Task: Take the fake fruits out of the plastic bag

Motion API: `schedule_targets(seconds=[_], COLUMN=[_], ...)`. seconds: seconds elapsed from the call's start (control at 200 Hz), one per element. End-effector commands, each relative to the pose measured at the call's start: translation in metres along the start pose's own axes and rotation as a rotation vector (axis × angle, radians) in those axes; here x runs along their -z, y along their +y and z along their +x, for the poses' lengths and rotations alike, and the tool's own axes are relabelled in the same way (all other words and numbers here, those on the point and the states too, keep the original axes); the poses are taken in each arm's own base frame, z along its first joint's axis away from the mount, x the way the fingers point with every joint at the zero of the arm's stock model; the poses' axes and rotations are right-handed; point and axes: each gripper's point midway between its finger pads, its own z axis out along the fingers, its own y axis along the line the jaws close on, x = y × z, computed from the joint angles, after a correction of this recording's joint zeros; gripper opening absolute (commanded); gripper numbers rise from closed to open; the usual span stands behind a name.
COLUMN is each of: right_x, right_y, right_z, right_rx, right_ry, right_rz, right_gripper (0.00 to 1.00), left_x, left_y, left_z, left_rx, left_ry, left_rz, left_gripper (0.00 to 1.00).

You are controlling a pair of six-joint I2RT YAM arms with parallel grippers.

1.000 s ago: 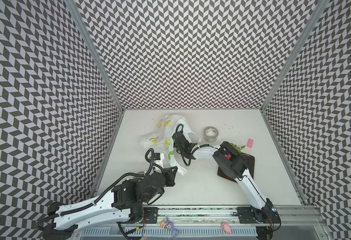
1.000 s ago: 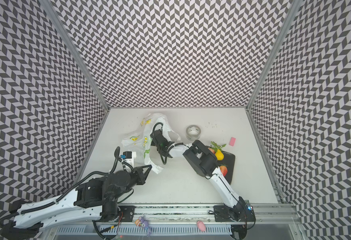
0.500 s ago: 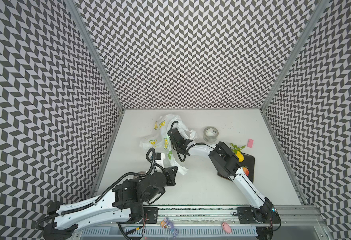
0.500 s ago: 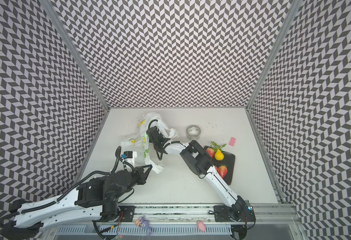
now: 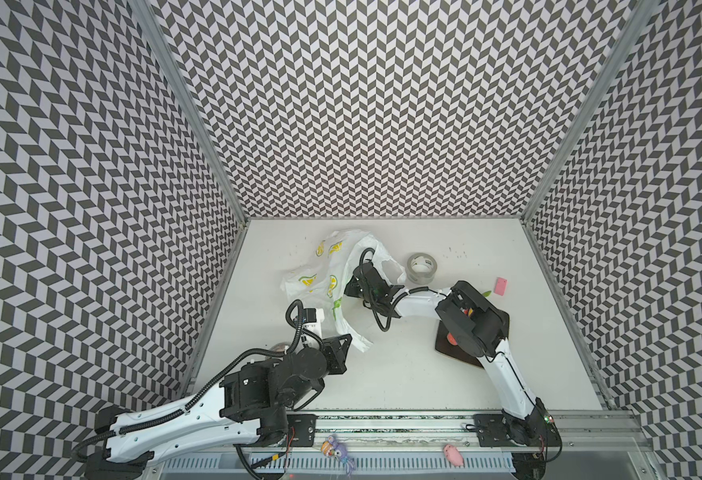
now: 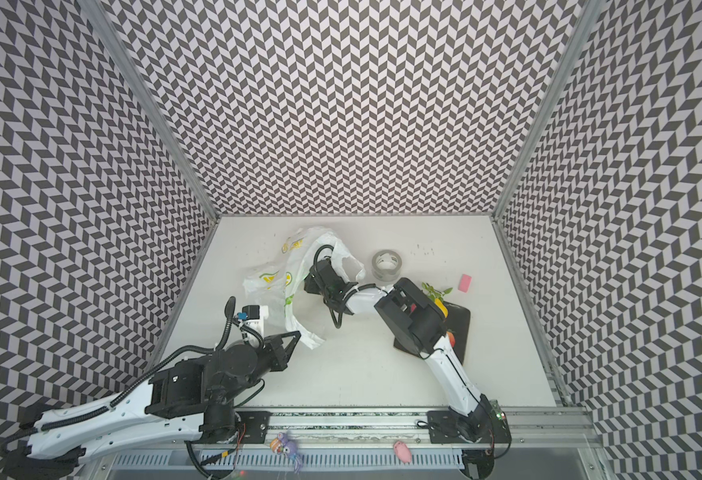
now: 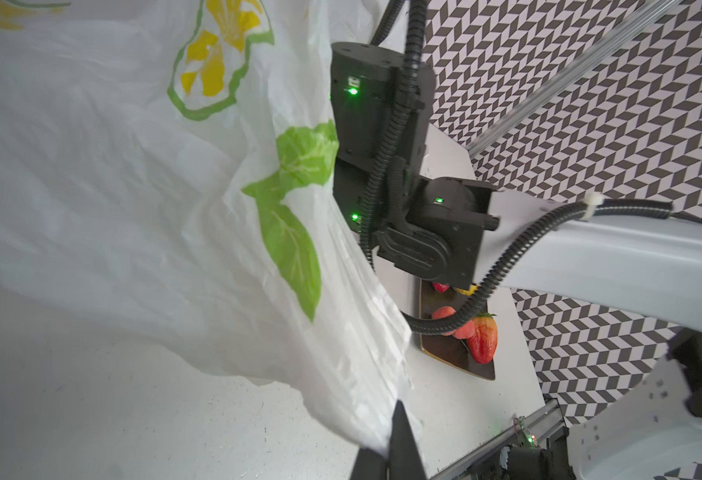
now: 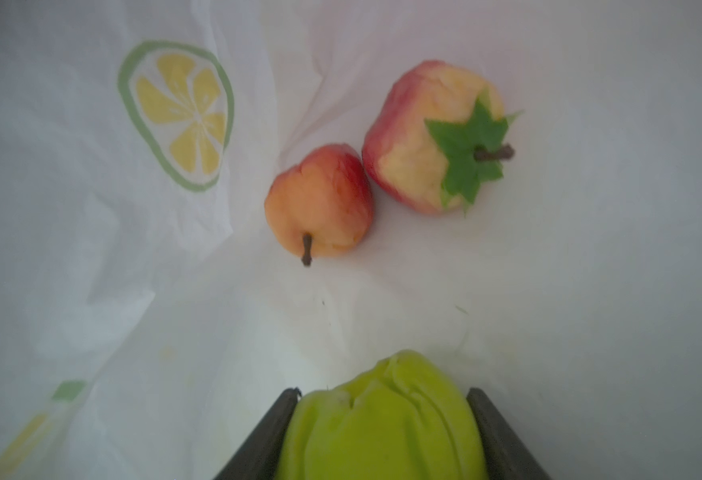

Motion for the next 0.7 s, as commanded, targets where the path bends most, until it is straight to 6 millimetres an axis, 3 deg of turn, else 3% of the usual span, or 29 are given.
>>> schedule_targets(seconds=[0.0, 0.421, 0.696], right_x=[0.030, 0.095, 0.163], right_y=[0.026, 0.030, 0.027], right_z=[-0.019, -0.012, 0.013], right_rx=[-0.012, -0.013, 0.025], right_ry=[-0.038, -0.010, 0.022], right_rz=[-0.106, -0.210, -0.256], right_gripper=[0.15, 0.07, 0.07], left_x=[-0.002, -0.006, -0.008], left_y=[0.014, 0.025, 0.019], left_z=[0.001, 0.007, 0.004], left_rx=[0.000, 0.006, 0.012], left_ry=[-0.020, -0.024, -0.045], left_rz=[-0.043, -0.063, -0.036], left_gripper=[0.00, 0.00, 0.00])
